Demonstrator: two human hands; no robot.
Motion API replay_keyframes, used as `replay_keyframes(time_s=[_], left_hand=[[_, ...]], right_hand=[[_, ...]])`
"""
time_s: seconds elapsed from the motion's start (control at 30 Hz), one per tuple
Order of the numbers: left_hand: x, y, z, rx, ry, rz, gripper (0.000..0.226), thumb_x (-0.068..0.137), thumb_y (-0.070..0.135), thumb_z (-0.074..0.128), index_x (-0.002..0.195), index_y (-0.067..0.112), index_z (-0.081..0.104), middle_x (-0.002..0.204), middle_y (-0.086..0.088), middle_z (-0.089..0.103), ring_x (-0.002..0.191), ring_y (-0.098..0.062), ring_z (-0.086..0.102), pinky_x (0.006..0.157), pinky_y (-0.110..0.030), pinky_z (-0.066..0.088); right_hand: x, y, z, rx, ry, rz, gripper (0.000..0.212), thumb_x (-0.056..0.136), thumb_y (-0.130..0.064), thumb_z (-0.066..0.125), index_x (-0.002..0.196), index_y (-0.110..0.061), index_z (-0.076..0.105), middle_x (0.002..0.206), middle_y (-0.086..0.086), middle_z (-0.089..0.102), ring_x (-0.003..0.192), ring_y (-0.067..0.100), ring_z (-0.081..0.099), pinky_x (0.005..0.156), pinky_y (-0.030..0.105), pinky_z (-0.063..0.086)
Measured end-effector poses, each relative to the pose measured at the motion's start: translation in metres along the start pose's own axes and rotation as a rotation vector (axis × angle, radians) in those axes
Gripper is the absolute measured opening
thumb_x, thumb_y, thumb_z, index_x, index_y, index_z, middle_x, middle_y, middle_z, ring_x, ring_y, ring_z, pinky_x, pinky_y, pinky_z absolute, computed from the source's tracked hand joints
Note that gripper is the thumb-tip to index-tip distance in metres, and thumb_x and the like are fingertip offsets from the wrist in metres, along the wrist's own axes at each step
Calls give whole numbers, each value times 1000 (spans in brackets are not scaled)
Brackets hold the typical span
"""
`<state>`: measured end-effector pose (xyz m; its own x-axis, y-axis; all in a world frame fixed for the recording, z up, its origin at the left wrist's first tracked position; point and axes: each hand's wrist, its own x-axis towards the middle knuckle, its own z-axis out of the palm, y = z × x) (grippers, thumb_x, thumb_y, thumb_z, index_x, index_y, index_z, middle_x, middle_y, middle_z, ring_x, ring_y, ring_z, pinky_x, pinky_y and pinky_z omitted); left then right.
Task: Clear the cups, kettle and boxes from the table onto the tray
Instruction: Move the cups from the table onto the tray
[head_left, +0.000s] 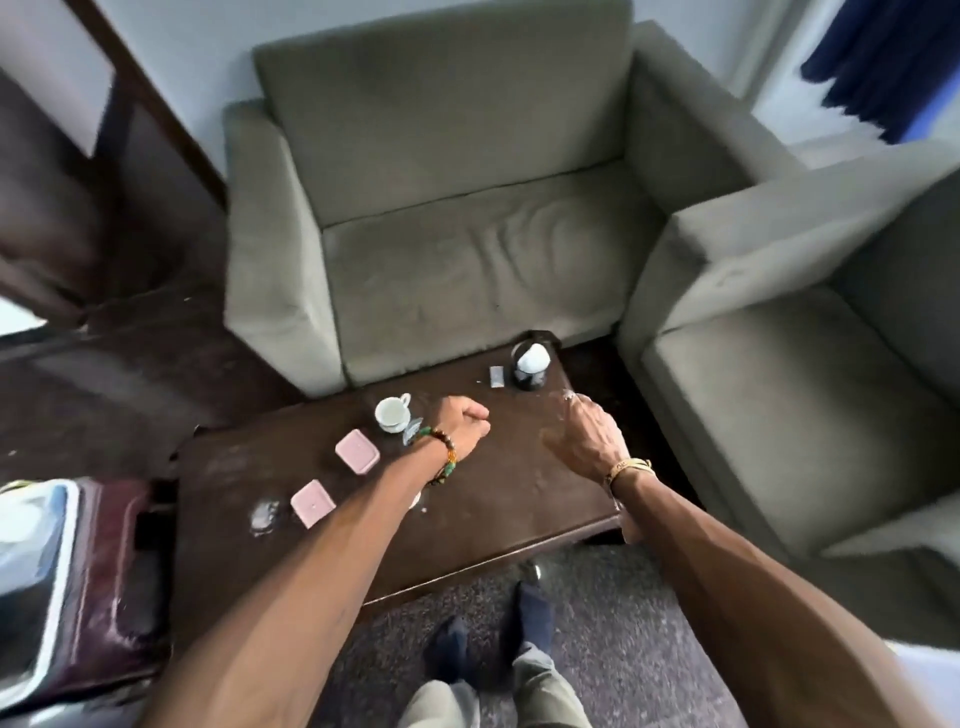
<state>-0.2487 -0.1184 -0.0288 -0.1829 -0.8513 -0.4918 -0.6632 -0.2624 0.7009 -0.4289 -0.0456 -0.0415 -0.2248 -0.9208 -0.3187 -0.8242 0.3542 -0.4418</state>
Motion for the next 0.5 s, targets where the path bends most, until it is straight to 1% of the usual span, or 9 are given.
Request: replay_keyframes(time_s=[0.03, 0.1, 0.13, 0.23, 0.27, 0.33, 0.37, 0.43, 0.5], left_hand=[[4, -8, -8, -24, 29, -36, 23, 83, 0, 64, 105, 0, 68, 97, -20, 70, 71, -16, 58, 51, -8, 42], [7, -24, -25, -71, 75, -93, 21, 83, 2, 65, 104, 2, 69, 92, -13, 68, 80, -18, 60, 60, -16, 45], [7, -31, -34, -96, 92, -108, 19, 82, 4, 66, 101, 4, 69, 89, -10, 66, 82, -19, 59, 60, -18, 45], [2, -59, -60, -141, 195, -177, 13, 77, 6, 67, 90, 6, 71, 85, -12, 66, 80, -24, 60, 68, -26, 51], [1, -69, -66, -150, 227, -198, 13, 79, 1, 66, 91, 3, 71, 83, -13, 65, 75, -24, 60, 67, -27, 51], [-2, -92, -79, -190, 272, -235, 12, 81, -5, 63, 89, 1, 69, 80, -12, 59, 64, -21, 55, 56, -20, 48], [-5, -104, -83, -206, 291, -265, 13, 81, -3, 64, 90, 4, 70, 82, -12, 61, 64, -22, 57, 57, -20, 50], [-10, -126, -88, -233, 325, -348, 16, 80, 8, 67, 95, 12, 73, 90, -11, 71, 80, -26, 66, 75, -32, 57], [-14, -149, -89, -266, 354, -414, 19, 79, 12, 69, 97, 14, 73, 95, -12, 74, 90, -29, 70, 84, -39, 57]], right_hand=[[11, -6, 6, -6, -29, -38, 58, 83, -33, 68, 136, -14, 51, 128, 11, 61, 117, 32, 60, 92, 37, 47], [30, -21, 16, -22, -82, -109, 60, 85, -32, 68, 139, -14, 50, 134, 12, 58, 123, 31, 56, 97, 37, 46], [37, -30, 20, -31, -105, -136, 61, 86, -32, 67, 141, -14, 49, 136, 12, 57, 125, 31, 55, 98, 38, 45], [58, -62, 35, -56, -174, -242, 59, 87, -32, 67, 141, -15, 48, 135, 12, 58, 125, 31, 55, 99, 38, 45], [62, -71, 40, -64, -189, -271, 58, 88, -32, 67, 139, -15, 49, 134, 12, 59, 124, 31, 56, 99, 38, 46], [70, -90, 52, -92, -234, -332, 53, 88, -33, 64, 136, -14, 51, 130, 11, 60, 122, 31, 57, 98, 39, 48], [72, -99, 59, -103, -257, -354, 51, 88, -34, 63, 133, -13, 53, 128, 11, 61, 121, 31, 57, 97, 40, 48], [73, -112, 72, -113, -282, -368, 46, 87, -34, 62, 126, -10, 55, 123, 13, 63, 116, 34, 59, 92, 40, 50], [72, -122, 89, -102, -305, -370, 45, 86, -31, 63, 124, -8, 57, 120, 15, 65, 110, 37, 61, 87, 38, 49]])
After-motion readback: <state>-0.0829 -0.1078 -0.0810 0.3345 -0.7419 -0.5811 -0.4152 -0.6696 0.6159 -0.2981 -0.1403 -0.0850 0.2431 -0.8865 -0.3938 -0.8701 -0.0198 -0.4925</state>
